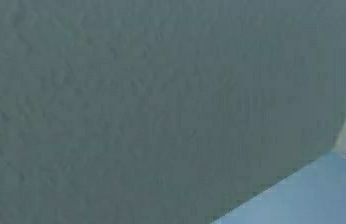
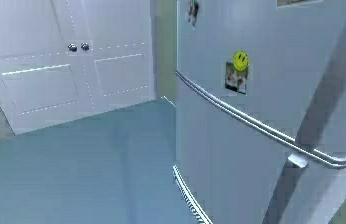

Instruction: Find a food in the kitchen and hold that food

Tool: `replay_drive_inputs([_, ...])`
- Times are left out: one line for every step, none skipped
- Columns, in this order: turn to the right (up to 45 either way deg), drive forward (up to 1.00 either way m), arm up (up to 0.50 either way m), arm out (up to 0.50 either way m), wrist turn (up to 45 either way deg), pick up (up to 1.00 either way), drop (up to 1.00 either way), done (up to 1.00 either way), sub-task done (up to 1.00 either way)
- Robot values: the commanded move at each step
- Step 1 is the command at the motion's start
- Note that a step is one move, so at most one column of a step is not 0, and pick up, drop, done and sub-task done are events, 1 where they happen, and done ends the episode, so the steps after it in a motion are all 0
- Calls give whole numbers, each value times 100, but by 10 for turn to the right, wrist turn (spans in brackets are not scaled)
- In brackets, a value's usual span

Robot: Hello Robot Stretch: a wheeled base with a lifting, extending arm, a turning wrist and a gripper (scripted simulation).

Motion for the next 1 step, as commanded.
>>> replay_drive_inputs([-450,0,0,0,0,0,0,0,0])
